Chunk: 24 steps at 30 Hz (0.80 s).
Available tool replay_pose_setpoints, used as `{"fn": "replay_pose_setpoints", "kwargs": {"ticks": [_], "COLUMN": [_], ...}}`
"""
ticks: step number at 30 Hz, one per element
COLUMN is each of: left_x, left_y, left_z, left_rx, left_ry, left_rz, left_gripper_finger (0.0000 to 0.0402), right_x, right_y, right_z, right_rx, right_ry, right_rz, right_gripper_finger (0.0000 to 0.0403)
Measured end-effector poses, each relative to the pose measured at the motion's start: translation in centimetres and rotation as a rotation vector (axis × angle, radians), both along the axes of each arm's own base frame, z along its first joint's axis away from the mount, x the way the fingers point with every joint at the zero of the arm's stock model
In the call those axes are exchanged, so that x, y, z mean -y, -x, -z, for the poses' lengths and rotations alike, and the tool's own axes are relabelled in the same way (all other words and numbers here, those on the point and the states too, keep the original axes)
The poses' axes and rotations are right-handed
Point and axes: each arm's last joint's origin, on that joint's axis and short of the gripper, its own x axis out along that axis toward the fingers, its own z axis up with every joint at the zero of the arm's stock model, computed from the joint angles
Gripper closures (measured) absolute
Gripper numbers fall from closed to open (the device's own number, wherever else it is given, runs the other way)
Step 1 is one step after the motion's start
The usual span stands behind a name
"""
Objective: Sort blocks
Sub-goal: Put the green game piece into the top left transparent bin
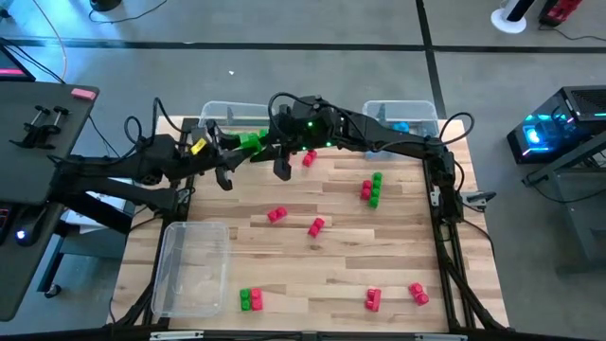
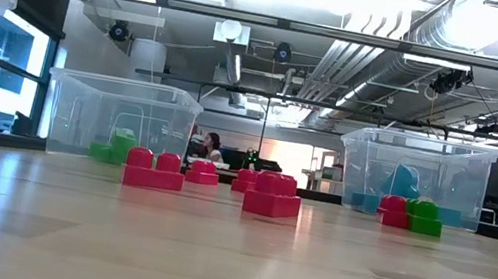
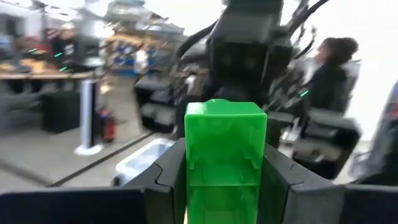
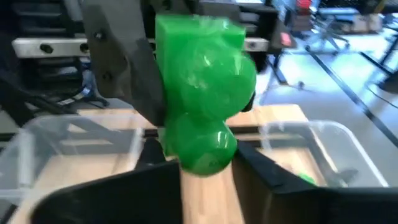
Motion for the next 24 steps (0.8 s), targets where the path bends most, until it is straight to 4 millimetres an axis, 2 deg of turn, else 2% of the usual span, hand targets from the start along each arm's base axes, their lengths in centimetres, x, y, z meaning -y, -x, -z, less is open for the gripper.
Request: {"fn": "replay_pose_setpoints", "kwargs": {"ticks": [7,12,15,24], "left_x": [-1.0,-3.4,-5.6,-14.3], "left_y": [1.9,3.1,2.9,0.6], "left_z": [0.5,2.5,4.2,8.8], "left_rx": [-0.102,-0.235,-0.317,-0.601], "left_ry": [-0.006,0.106,0.235,0.544], "left_rz": [-0.305,-0.631,-0.652,-0.605], "left_gripper_finger": [0.0292,0.0292,0.0292,0.0292], "right_x": [0.6,1.1,1.3,1.1], "right_y": [1.7,3.3,4.1,4.4], "right_z": [-1.4,-1.8,-1.9,-1.8], "right_rx": [-0.091,-0.164,-0.201,-0.227], "right_ry": [0.104,0.095,0.047,0.005], "right_rz": [0.144,0.179,0.205,0.203], "right_gripper_finger": [0.0241,0.0213,0.0213,0.0214]}}
